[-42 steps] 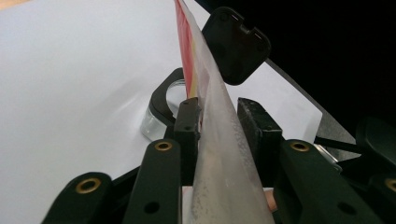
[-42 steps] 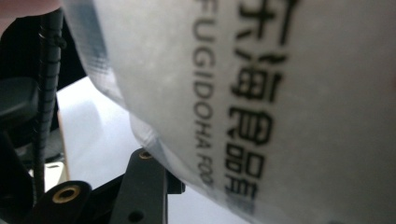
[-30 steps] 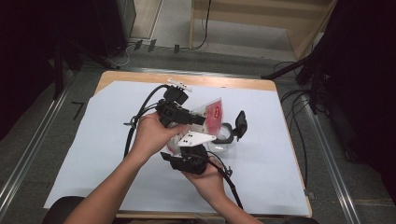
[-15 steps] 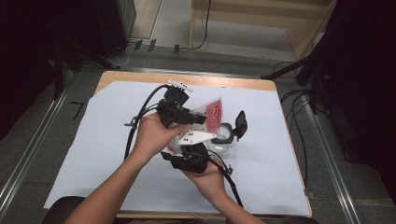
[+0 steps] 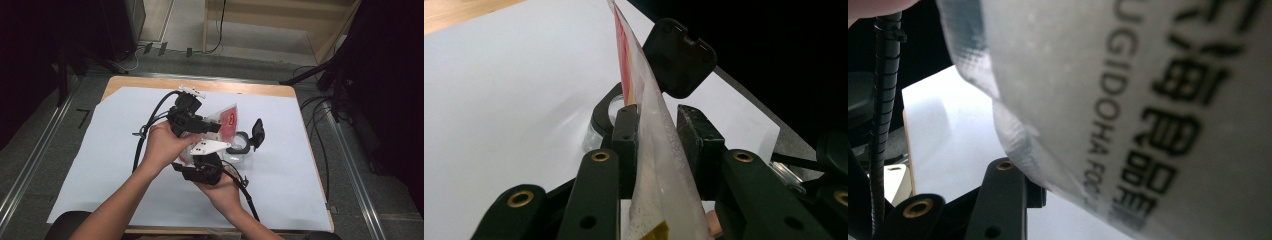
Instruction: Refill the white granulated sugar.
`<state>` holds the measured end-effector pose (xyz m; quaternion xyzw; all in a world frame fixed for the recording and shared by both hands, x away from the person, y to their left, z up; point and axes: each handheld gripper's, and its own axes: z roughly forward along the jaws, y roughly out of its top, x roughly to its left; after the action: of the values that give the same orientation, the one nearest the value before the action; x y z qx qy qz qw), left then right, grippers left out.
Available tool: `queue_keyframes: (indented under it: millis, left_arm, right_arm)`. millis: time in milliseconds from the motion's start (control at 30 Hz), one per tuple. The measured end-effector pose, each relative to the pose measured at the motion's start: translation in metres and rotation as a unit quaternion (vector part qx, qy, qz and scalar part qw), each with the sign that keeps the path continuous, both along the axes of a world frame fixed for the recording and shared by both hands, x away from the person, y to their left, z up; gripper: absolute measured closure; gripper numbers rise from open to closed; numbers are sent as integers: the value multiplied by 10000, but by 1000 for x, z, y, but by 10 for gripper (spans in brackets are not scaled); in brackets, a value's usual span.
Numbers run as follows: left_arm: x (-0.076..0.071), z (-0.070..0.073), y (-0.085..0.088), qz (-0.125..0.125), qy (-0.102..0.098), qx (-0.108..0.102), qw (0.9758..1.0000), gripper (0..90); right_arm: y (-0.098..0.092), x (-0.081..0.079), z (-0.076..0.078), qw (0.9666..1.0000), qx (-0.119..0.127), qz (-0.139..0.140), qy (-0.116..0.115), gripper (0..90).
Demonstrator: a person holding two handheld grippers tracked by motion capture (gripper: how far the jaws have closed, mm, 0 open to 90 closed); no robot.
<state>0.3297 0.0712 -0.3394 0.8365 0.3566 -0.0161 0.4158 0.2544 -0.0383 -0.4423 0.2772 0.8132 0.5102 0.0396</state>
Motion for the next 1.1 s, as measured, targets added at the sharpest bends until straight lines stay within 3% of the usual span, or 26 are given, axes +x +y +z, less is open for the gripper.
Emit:
queue_keyframes:
  millis: [433, 1100]
  left_arm:
    - [1, 0, -1, -52, 43, -43, 10000, 642]
    - [2, -2, 2, -46, 187, -96, 9998, 667]
  right_arm:
    - [-5, 4, 0, 9995, 242, 10, 218, 643]
    - [-4, 1, 0, 9999, 99, 13, 78, 640]
